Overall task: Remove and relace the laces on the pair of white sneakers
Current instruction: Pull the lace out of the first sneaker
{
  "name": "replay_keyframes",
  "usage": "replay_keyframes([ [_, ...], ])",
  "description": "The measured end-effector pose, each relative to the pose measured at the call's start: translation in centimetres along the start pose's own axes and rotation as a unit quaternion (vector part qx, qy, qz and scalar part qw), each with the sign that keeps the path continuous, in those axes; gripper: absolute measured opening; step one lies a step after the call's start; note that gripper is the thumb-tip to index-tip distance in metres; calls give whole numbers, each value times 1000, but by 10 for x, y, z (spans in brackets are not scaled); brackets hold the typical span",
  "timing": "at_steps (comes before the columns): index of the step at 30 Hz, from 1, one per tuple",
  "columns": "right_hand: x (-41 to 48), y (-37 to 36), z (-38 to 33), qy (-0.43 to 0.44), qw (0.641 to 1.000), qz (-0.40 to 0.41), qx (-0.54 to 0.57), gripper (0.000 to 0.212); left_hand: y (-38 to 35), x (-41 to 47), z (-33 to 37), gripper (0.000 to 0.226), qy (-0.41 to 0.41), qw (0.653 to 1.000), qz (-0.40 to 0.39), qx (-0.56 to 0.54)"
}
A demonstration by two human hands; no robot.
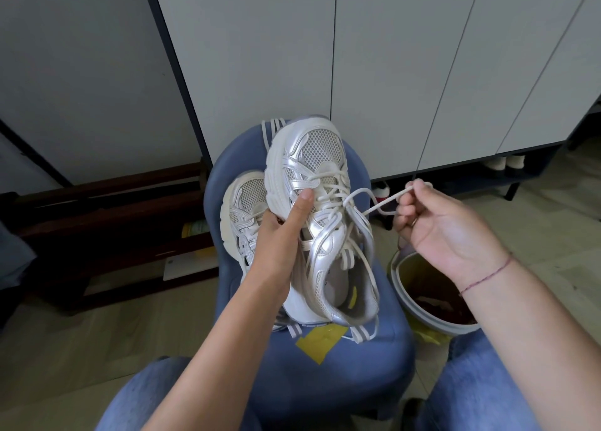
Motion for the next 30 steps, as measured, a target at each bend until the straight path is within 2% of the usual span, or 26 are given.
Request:
replay_keyframes([
  [3, 1, 3, 3, 2, 999, 13, -33, 21, 0, 0, 0, 75, -2, 1000, 1, 6],
  [7, -5, -11, 14, 46, 972, -24, -230, 17, 1, -1, -1, 77, 2, 1000, 15, 17],
  [9, -8, -16, 13, 76, 955, -23, -284, 20, 0, -2, 0, 80, 2, 1000, 17, 17],
  [14, -5, -9, 5, 73, 978, 12, -196, 23, 0, -4, 3, 76, 0, 1000, 12, 12],
  [19, -5, 6, -13, 107, 972, 69, -197, 25, 3, -2, 2, 83, 3, 1000, 8, 12],
  [21, -6, 7, -19, 125, 949, 71, -282, 24, 4, -2, 4, 81, -1, 1000, 12, 6],
  [25, -8, -8, -5, 130, 858, 4, -497, 33, 4, 0, 7, 75, 0, 1000, 10, 2],
  [27, -13, -20, -1, 140, 847, -36, -511, 33, 3, 0, 7, 71, -2, 1000, 4, 5],
  [30, -23, -39, -10, 217, 852, -90, -468, 13, 2, -2, 8, 71, -7, 1000, -2, 21],
])
Point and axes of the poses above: each hand's wrist, its own x-axis towards the middle knuckle, its own y-axis out of the back of the hand, z = x × y, the point moved 8 cm from there along x, towards the middle knuckle, and after that the axes turned 4 degrees about -y, right-handed, at the moved point
